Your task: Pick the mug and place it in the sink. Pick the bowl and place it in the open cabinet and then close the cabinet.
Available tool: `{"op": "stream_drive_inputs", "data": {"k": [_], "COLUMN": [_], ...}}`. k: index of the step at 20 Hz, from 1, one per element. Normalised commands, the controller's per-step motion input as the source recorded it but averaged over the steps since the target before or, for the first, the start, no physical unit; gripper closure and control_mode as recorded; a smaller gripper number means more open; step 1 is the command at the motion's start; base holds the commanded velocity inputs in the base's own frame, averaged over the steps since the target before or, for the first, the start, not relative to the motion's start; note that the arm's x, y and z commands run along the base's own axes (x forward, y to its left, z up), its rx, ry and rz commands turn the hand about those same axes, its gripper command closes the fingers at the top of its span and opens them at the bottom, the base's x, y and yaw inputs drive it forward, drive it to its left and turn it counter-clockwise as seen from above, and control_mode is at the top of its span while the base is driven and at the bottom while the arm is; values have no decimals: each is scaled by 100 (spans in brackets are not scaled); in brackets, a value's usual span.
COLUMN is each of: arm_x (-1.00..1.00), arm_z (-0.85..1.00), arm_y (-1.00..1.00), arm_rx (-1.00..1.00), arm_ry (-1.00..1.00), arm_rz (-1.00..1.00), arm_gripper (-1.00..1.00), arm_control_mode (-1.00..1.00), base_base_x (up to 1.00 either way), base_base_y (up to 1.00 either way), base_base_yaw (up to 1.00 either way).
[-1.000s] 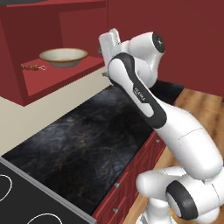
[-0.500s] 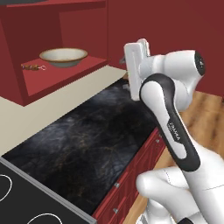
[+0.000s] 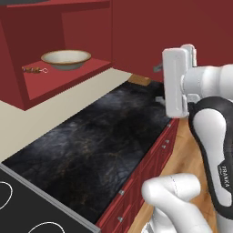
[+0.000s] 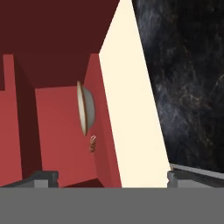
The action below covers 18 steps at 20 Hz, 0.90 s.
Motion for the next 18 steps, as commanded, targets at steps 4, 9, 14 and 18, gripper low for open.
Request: {"op": "stream_drive_inputs", "data": {"k": [4,9,14,18], "arm_x": [-88,-46,-5,0], "arm_z": [17,2,1,6], "arm_y": [-50,-35,-46,-54], "arm_rx": [0,0,0,0], "arm_ry": [0,0,0,0], "arm_rz": [-2,-1,-3,-2], "arm_gripper": [-100,-100,-100,-100], "arm_control_mode": [-100,-100,-100,-100], "base_base_x": [0,0,0,0], "base_base_y": [0,0,0,0], "base_base_yaw": [0,0,0,0]}}
